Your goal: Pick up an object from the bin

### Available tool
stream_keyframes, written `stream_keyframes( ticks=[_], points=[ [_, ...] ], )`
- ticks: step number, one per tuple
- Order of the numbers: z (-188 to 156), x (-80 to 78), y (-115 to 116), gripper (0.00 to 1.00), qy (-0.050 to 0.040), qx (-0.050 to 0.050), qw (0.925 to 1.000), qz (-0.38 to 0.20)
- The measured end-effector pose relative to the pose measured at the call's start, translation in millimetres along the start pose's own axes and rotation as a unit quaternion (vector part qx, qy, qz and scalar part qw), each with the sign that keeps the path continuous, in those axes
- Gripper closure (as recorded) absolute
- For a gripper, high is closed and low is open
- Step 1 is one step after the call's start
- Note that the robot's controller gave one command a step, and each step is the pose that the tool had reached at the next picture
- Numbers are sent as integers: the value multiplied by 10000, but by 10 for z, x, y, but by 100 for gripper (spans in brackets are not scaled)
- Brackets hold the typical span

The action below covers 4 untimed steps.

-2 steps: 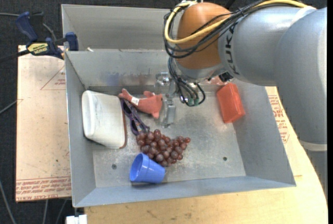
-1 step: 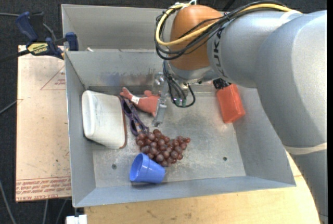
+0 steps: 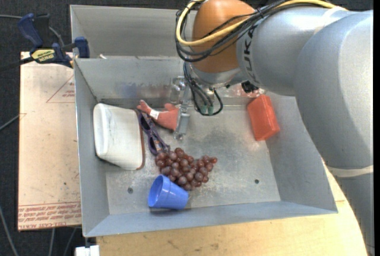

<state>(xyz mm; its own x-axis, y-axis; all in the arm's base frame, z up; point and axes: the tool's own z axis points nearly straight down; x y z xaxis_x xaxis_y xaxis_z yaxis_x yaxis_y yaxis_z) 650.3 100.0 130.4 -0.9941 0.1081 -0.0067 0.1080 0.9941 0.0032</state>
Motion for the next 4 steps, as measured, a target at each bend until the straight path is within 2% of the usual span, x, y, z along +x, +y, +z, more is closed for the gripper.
stream_keyframes(
  ticks=[1,2,4],
  points=[
    [459,83,-35,0,15,-3,9902,1393],
    [580,-34,-28,100,-24,-10,9969,788],
    [537,-19,-31,100,-7,-5,9969,790]
  ],
)
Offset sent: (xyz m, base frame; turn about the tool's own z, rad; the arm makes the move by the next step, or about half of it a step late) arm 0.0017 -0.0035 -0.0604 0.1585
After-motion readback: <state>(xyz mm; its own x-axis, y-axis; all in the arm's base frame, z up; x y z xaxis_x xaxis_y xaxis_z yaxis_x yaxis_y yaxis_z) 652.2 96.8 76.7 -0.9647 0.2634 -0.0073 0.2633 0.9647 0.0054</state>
